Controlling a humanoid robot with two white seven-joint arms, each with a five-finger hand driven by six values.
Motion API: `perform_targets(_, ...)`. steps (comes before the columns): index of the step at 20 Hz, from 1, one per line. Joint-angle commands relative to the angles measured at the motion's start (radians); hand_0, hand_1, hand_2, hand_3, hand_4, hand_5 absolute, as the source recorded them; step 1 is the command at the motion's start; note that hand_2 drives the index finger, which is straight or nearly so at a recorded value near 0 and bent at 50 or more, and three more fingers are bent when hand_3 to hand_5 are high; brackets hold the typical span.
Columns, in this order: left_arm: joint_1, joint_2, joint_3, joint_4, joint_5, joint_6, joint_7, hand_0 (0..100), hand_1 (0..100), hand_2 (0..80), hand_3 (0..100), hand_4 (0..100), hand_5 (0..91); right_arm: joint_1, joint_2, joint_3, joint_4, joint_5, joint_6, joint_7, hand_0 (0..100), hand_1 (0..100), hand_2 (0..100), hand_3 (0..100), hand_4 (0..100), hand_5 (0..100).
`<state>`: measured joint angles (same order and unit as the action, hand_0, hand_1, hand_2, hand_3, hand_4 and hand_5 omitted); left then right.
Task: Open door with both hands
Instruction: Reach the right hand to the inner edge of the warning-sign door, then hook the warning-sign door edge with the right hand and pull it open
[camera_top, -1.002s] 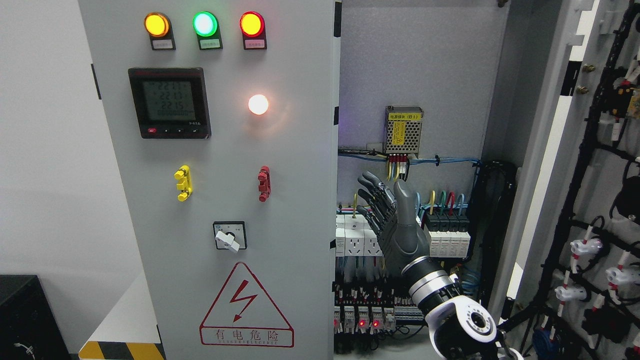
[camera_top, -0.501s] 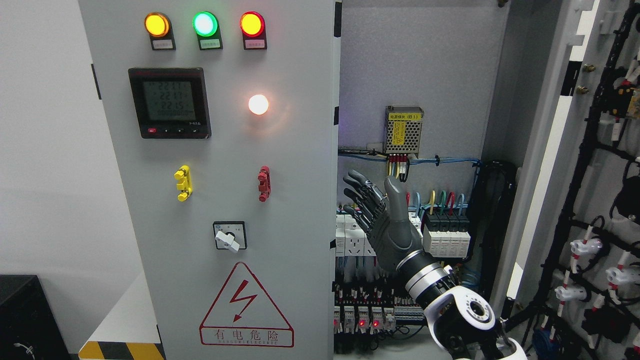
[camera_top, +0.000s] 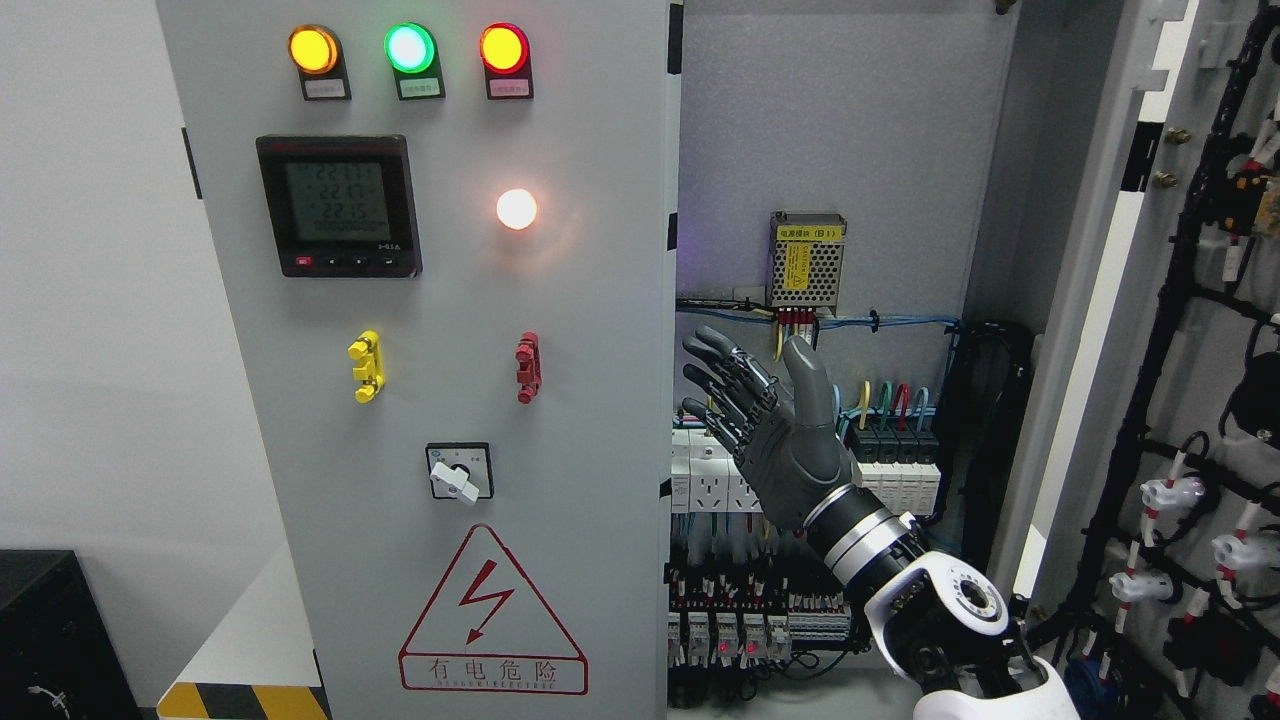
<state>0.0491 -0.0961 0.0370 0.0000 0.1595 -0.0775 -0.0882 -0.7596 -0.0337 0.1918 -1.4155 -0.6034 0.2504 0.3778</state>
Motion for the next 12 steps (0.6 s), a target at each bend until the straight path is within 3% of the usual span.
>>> perform_targets(1,0.000,-0.001,0.000,0.014,0.000,0.001,0.001,0,0,0.0,0,0,0.0,-0.015,-0.022,-0.011,0.064,-0.024,0.001,0.042,0,0,0,0,0,0)
perform_targets(7,0.000,-0.001,0.000,0.014,0.000,-0.001,0.002,0,0,0.0,0,0,0.0,-0.044,-0.031,-0.014,0.086,-0.024,0.069,0.194,0,0,0,0,0,0)
perform_targets(12,0.000,-0.001,0.000,0.014,0.000,-0.001,0.001,0,0,0.0,0,0,0.0,-0.086,-0.029,-0.015,0.128,-0.024,0.087,0.224,0,0,0,0,0,0)
